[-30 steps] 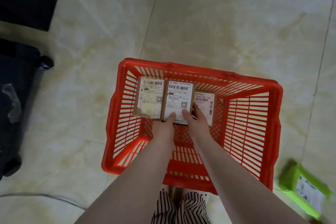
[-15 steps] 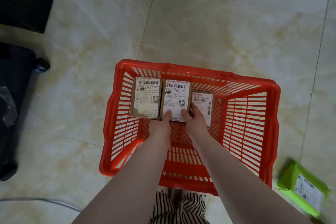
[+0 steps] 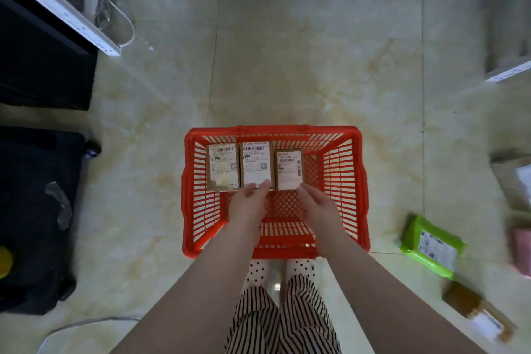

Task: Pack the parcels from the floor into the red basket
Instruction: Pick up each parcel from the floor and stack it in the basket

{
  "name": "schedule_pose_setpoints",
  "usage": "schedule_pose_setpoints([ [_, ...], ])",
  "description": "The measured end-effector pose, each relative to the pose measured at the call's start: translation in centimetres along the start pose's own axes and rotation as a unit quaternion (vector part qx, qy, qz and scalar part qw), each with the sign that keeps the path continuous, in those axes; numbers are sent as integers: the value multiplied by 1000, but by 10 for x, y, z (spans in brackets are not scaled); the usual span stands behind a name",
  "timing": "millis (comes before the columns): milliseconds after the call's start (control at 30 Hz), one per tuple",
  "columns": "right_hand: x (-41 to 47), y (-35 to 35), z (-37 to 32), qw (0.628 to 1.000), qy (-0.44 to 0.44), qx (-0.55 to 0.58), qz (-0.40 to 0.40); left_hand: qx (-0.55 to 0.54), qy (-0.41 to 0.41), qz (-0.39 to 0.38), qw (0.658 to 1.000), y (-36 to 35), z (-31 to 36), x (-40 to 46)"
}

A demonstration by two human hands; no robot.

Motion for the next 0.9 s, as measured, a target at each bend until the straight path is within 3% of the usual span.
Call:
schedule_pose_setpoints([
  [200,-118,67,-29,979,20,193,58,116,-71,-94,986,-42,28,-136],
  [433,-247,169,-27,917,50,371,141,220,-145,-180,948,-110,14,-282],
  [700,-332,277,92,864,4,448,231,340,-117,-280,890,-178,-103,-371],
  [900,-356,378,184,845,-46,459,272,387,-100,-274,875,-243,-211,-399],
])
Point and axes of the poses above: each hand's wrist, its own x-axis towards the middle knuckle, its own y-axis out of the back of the hand, z = x × y, the point moved 3 cm from there along x, towards the middle knuckle, and after that the axes turned 9 degrees about -x, right-handed, at the moved point
